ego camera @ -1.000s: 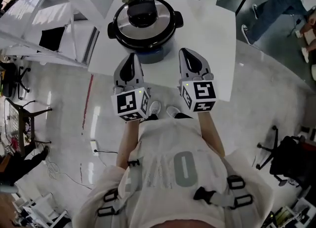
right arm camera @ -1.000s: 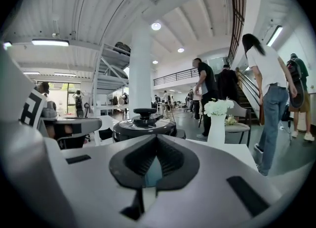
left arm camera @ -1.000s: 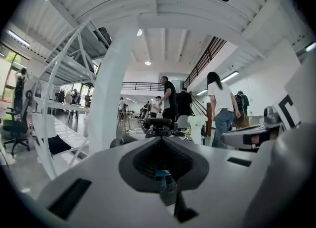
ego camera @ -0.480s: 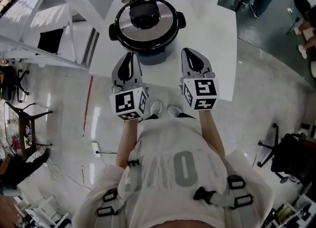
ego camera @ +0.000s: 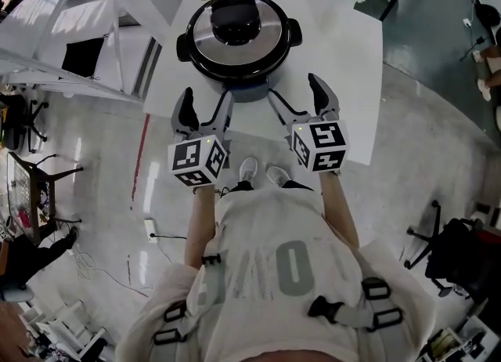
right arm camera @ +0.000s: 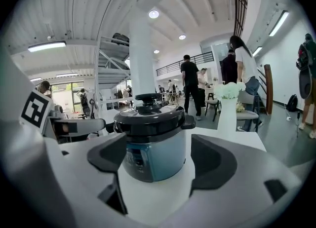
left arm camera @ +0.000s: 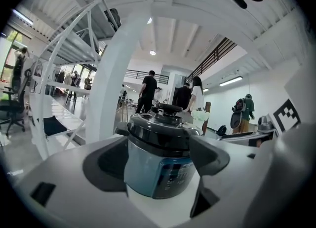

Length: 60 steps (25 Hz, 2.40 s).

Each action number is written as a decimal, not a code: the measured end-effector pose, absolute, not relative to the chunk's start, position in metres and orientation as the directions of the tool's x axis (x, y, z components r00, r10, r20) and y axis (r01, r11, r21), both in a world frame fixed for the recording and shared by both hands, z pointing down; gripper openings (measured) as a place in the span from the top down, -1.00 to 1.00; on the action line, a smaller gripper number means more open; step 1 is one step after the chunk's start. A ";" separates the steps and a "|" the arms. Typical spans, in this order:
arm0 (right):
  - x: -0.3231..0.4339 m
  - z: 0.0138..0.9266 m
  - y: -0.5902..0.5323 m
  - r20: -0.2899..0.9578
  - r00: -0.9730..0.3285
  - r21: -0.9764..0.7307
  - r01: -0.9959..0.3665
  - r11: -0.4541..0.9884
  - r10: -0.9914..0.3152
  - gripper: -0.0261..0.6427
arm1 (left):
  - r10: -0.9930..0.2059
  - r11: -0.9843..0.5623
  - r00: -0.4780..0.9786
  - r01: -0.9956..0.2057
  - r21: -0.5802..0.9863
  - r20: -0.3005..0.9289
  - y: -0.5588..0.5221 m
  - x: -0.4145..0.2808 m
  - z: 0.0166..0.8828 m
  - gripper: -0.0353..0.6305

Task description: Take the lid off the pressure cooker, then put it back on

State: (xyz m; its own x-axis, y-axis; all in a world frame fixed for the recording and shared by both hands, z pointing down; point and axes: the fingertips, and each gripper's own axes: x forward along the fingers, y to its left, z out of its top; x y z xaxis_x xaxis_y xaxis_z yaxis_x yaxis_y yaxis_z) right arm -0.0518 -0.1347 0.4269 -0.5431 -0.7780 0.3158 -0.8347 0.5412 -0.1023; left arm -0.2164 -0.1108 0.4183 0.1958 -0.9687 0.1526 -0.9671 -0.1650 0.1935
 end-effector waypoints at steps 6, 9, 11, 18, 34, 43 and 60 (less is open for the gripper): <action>-0.054 0.422 -0.140 0.311 -0.537 -0.081 -0.837 0.541 -0.784 -0.27 | -0.972 -0.161 0.189 -0.969 0.188 0.141 -0.114 -0.224 0.415 -0.21; -0.057 0.418 -0.144 0.303 -0.532 -0.076 -0.840 0.536 -0.791 -0.27 | -0.973 -0.161 0.187 -0.969 0.189 0.133 -0.117 -0.231 0.413 -0.21; -0.057 0.413 -0.149 0.293 -0.524 -0.071 -0.846 0.528 -0.800 -0.27 | -0.973 -0.167 0.193 -0.967 0.190 0.128 -0.123 -0.238 0.411 -0.21; -0.067 0.402 -0.165 0.270 -0.467 -0.034 -0.879 0.476 -0.842 -0.27 | -0.961 -0.228 0.253 -0.953 0.198 0.109 -0.144 -0.260 0.401 -0.21; -0.132 0.329 -0.234 0.273 -0.778 0.249 -0.511 0.822 -0.566 -0.27 | -0.766 -0.633 0.612 -0.772 -0.062 0.197 -0.215 -0.198 0.316 -0.21; -0.145 0.351 -0.245 0.396 -0.873 0.229 -0.207 0.951 -0.285 -0.21 | -0.638 -0.757 0.701 -0.646 -0.093 0.320 -0.231 -0.174 0.331 -0.21; -0.155 0.366 -0.255 0.412 -0.903 0.113 -0.080 0.990 -0.120 -0.05 | -0.527 -0.824 0.773 -0.566 0.010 0.355 -0.247 -0.174 0.354 -0.19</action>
State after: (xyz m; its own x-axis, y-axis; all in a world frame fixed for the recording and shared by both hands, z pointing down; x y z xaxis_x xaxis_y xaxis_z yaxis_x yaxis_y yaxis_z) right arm -0.1554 -0.2551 0.3662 -0.9032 -0.1203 0.4119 -0.0803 0.9903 0.1130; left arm -0.1736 -0.2465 0.3543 0.7725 -0.5268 0.3546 -0.5665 -0.8240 0.0100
